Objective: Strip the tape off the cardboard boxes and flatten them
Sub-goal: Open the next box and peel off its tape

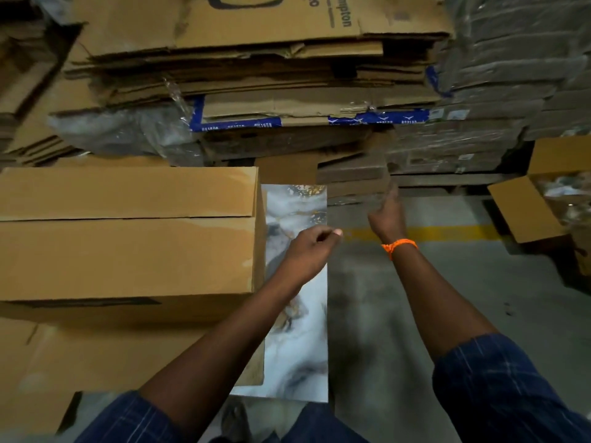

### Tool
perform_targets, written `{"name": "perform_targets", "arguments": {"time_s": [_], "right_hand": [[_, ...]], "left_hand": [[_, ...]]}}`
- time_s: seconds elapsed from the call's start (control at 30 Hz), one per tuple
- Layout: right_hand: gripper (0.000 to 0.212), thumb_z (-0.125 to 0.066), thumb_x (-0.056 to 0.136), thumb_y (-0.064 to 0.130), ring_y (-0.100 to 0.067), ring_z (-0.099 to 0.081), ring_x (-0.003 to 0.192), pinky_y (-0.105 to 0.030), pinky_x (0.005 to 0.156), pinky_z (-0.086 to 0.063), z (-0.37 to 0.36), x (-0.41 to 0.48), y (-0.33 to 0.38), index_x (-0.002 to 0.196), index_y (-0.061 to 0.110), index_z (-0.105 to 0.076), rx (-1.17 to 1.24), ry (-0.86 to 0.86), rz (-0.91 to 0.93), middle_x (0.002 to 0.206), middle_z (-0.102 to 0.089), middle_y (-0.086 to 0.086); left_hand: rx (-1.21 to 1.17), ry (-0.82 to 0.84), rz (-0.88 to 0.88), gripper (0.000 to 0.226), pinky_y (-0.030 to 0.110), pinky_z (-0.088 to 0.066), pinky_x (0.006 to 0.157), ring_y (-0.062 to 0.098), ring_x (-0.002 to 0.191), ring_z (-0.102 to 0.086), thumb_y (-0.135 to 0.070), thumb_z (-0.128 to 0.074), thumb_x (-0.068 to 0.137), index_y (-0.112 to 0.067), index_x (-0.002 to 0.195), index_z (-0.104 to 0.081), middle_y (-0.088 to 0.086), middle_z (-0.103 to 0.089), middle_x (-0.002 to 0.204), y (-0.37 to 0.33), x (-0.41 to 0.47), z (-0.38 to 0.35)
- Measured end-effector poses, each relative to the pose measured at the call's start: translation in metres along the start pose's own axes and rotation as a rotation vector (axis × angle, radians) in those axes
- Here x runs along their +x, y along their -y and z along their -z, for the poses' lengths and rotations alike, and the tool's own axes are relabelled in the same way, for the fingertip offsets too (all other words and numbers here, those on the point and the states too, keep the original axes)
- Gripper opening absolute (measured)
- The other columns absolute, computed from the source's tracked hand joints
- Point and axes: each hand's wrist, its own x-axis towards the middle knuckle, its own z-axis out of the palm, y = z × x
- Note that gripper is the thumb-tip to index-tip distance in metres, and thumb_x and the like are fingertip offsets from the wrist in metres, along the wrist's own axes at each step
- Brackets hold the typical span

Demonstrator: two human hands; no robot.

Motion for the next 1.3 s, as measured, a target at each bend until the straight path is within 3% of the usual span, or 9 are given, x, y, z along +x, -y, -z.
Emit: {"name": "perform_targets", "arguments": {"time_s": [0.2, 0.37, 0.5, 0.6, 0.8, 0.97, 1.13, 1.23, 1.3], "right_hand": [[0.024, -0.070, 0.091, 0.015, -0.021, -0.072, 0.097, -0.042, 0.085, -0.059, -0.037, -0.072, 0.057, 0.115, 0.014, -0.065, 0.372, 0.208, 0.186, 0.099, -0.073, -0.006], [0.015, -0.072, 0.091, 0.019, -0.010, -0.069, 0.093, -0.034, 0.082, -0.058, -0.085, -0.145, 0.138, 0.105, 0.014, -0.073, 0.241, 0.266, 0.532, 0.097, -0.074, 0.001], [0.059, -0.071, 0.087, 0.051, -0.020, -0.052, 0.124, -0.031, 0.101, -0.043, -0.122, -0.171, 0.171, 0.134, 0.018, -0.059, -0.204, 0.342, 0.669, 0.134, -0.059, -0.005], [0.099, -0.057, 0.074, 0.083, -0.026, -0.036, 0.140, -0.049, 0.113, -0.037, -0.139, -0.173, 0.183, 0.150, 0.023, -0.039, -0.504, 0.464, 0.698, 0.153, -0.040, -0.004], [0.116, -0.061, 0.060, 0.089, -0.032, -0.029, 0.141, -0.063, 0.113, -0.031, -0.142, -0.169, 0.208, 0.153, 0.028, -0.030, -0.759, 0.461, 0.653, 0.155, -0.032, -0.005], [0.098, -0.068, 0.075, 0.074, -0.030, -0.031, 0.142, -0.056, 0.115, -0.032, -0.135, -0.179, 0.214, 0.153, 0.026, -0.034, -0.699, 0.407, 0.593, 0.156, -0.033, -0.007], [0.038, -0.052, 0.101, 0.047, -0.018, -0.063, 0.099, -0.035, 0.085, -0.053, -0.096, -0.192, 0.237, 0.108, 0.015, -0.071, -0.084, 0.119, 0.528, 0.105, -0.069, -0.001], [0.024, -0.066, 0.094, 0.035, -0.020, -0.069, 0.094, -0.047, 0.090, -0.057, -0.060, -0.187, 0.259, 0.103, 0.014, -0.073, -0.211, 0.581, 0.433, 0.100, -0.074, -0.003], [0.044, -0.079, 0.077, 0.041, -0.019, -0.068, 0.106, -0.042, 0.092, -0.057, -0.048, -0.192, 0.271, 0.115, 0.020, -0.070, -0.394, 1.036, 0.332, 0.111, -0.073, 0.000]], "left_hand": [[0.069, -0.017, -0.219, 0.015, 0.028, -0.057, 0.082, 0.011, 0.088, -0.072, -0.028, -0.060, 0.102, -0.021, 0.104, -0.073, -0.003, -0.077, 0.099, -0.011, -0.024, 0.066], [0.601, -0.208, -0.322, 0.027, 0.038, -0.056, 0.083, 0.013, 0.093, -0.067, -0.040, -0.057, 0.101, -0.019, 0.109, -0.073, -0.003, -0.074, 0.103, 0.020, -0.034, 0.180], [0.911, -0.187, -0.197, 0.042, 0.042, -0.047, 0.098, 0.022, 0.115, -0.056, -0.052, -0.049, 0.101, -0.022, 0.129, -0.061, 0.003, -0.062, 0.125, 0.058, -0.040, 0.261], [1.070, -0.200, -0.237, 0.054, 0.053, -0.033, 0.114, 0.026, 0.127, -0.051, -0.060, -0.034, 0.102, -0.025, 0.139, -0.054, 0.005, -0.056, 0.136, 0.073, -0.042, 0.291], [1.195, 0.061, -0.131, 0.097, 0.046, -0.009, 0.125, 0.026, 0.157, -0.004, -0.080, -0.027, 0.093, -0.017, 0.163, -0.004, 0.008, -0.005, 0.171, 0.093, -0.047, 0.303], [1.138, -0.107, -0.315, 0.115, 0.042, -0.030, 0.115, 0.027, 0.138, -0.035, -0.090, -0.056, 0.071, -0.014, 0.155, -0.031, 0.010, -0.042, 0.150, 0.083, -0.047, 0.322], [0.892, -0.308, -0.487, 0.064, 0.037, -0.051, 0.087, 0.019, 0.108, -0.062, -0.072, -0.051, 0.091, -0.029, 0.138, -0.059, 0.001, -0.070, 0.120, 0.038, -0.071, 0.342], [0.805, -0.159, -0.245, 0.063, 0.037, -0.054, 0.081, 0.018, 0.084, -0.066, -0.063, -0.029, 0.103, -0.024, 0.099, -0.078, 0.004, -0.075, 0.092, 0.006, -0.097, 0.358], [0.743, 0.101, 0.046, 0.049, 0.038, -0.056, 0.083, 0.019, 0.087, -0.070, -0.054, -0.039, 0.105, -0.022, 0.099, -0.076, 0.003, -0.077, 0.095, 0.002, -0.116, 0.360]]}}
